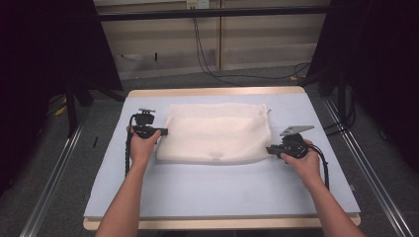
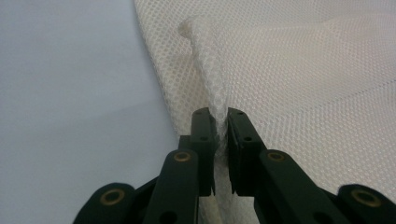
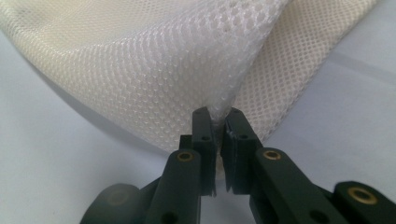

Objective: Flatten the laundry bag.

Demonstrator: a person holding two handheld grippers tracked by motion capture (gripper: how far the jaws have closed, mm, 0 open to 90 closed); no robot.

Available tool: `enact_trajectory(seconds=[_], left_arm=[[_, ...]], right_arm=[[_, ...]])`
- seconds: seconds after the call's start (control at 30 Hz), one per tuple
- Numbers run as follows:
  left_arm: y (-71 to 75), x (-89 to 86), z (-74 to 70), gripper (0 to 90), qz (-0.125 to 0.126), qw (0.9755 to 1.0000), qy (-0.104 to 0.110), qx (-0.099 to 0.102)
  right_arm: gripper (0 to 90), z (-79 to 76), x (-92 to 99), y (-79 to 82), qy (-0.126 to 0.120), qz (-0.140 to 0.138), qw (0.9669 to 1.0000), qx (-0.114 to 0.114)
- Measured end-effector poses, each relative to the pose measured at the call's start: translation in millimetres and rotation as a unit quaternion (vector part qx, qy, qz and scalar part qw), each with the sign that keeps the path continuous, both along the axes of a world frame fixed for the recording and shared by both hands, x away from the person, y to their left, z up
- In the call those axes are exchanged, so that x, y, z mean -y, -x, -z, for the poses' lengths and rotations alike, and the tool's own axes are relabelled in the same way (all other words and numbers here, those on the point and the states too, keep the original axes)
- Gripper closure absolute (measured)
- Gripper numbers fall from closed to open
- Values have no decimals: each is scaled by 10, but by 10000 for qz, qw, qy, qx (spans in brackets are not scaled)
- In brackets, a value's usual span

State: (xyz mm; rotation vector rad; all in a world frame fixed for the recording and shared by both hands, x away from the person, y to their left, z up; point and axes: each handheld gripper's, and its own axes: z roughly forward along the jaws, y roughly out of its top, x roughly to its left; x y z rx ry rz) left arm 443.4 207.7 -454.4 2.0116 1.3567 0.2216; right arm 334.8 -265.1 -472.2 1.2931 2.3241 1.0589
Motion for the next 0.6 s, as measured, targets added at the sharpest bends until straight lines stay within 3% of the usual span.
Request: enact_trajectory(seconds=[0.1, 0.23, 0.27, 0.47, 0.57, 0.6], left_arm=[[24, -8, 4, 823, -15, 10000, 65, -22], [54, -26, -61, 821, 30, 9999, 112, 78], [61, -24, -71, 821, 22, 9998, 182, 77], [85, -30, -98, 820, 64, 9997, 204, 115], [92, -47, -115, 821, 101, 9995, 259, 138], [93, -54, -121, 821, 99, 9994, 300, 141]], right_arm=[[782, -17, -5, 16, 28, 39, 10000, -48], [473, -78, 1, 92, -99, 22, 9997, -205], [443, -105, 0, 114, -124, 56, 9997, -197], [375, -227, -43, 115, -394, 252, 9988, -139], [351, -302, -78, 37, -116, 406, 9991, 51], [356, -325, -81, 5, -297, 416, 9987, 14]])
